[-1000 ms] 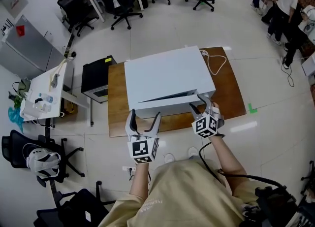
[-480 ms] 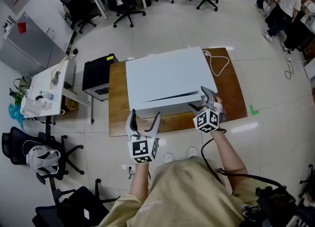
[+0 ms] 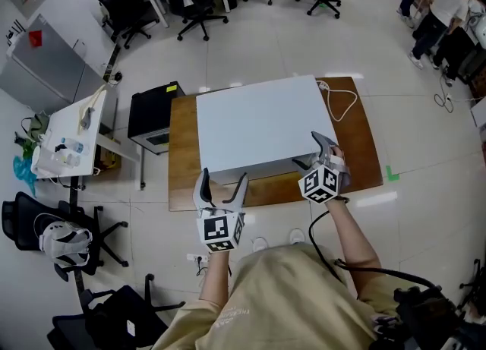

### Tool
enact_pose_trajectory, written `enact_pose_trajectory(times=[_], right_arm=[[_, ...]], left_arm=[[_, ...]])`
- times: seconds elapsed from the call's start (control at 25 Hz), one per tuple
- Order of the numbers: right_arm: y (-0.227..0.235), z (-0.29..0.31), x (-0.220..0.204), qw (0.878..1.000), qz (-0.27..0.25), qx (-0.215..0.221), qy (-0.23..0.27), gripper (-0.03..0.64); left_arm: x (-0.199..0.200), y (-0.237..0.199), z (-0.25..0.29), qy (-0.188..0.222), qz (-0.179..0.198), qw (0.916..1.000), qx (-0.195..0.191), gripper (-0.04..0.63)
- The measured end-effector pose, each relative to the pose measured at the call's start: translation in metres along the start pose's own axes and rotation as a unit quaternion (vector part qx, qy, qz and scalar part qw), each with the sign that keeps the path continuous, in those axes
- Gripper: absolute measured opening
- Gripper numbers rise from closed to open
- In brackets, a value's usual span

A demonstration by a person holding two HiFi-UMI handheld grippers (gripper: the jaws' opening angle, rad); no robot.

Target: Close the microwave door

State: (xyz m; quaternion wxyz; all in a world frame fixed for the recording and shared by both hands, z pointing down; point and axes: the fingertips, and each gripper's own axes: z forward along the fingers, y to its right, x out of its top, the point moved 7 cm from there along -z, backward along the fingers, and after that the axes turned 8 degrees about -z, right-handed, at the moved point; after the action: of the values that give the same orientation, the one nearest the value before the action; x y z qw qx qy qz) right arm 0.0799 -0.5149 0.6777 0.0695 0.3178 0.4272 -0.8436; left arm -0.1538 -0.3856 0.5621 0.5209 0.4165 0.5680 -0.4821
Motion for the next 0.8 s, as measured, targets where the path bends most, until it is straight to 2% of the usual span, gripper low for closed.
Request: enact_pose_trajectory(times=[0.24, 0.32, 0.4, 0.48, 0.52, 0.6, 0.64, 0.68, 0.72, 0.8], right_arm=[[-0.003, 0.002, 0.001, 0.999, 0.024, -0.018, 0.015, 0.446], [0.000, -0.010, 0.003, 0.997, 0.054, -0.036, 0.046, 0.434], [0.011, -0.030, 0.010, 0.987, 0.112, -0.059, 0.097, 0.431], [0.025, -0.054, 0.017, 0.965, 0.194, -0.081, 0.157, 0.431], [0.032, -0.067, 0.021, 0.945, 0.251, -0.091, 0.190, 0.431], [0.044, -0.097, 0.028, 0.889, 0.368, -0.109, 0.249, 0.431], [0.048, -0.111, 0.031, 0.865, 0.406, -0.119, 0.270, 0.431], [0.050, -0.123, 0.034, 0.850, 0.425, -0.129, 0.283, 0.431], [0.050, -0.133, 0.037, 0.843, 0.432, -0.139, 0.289, 0.431], [0.048, -0.151, 0.044, 0.838, 0.433, -0.154, 0.294, 0.433]], left_arm=[[0.000, -0.006, 0.003, -0.001, -0.001, 1.0000, 0.001, 0.431], [0.000, -0.002, 0.000, 0.000, -0.001, 1.0000, -0.001, 0.431], [0.001, 0.003, -0.003, 0.002, -0.003, 1.0000, -0.004, 0.431], [0.005, 0.007, -0.008, 0.008, -0.016, 0.9998, -0.011, 0.431], [0.009, 0.009, -0.012, 0.014, -0.024, 0.9995, -0.014, 0.431], [0.019, 0.013, -0.019, 0.028, -0.032, 0.9989, -0.020, 0.431], [0.024, 0.016, -0.023, 0.035, -0.033, 0.9986, -0.022, 0.431], [0.028, 0.018, -0.026, 0.042, -0.033, 0.9983, -0.024, 0.430], [0.032, 0.020, -0.029, 0.047, -0.031, 0.9981, -0.024, 0.428], [0.035, 0.023, -0.036, 0.056, -0.027, 0.9979, -0.021, 0.422]])
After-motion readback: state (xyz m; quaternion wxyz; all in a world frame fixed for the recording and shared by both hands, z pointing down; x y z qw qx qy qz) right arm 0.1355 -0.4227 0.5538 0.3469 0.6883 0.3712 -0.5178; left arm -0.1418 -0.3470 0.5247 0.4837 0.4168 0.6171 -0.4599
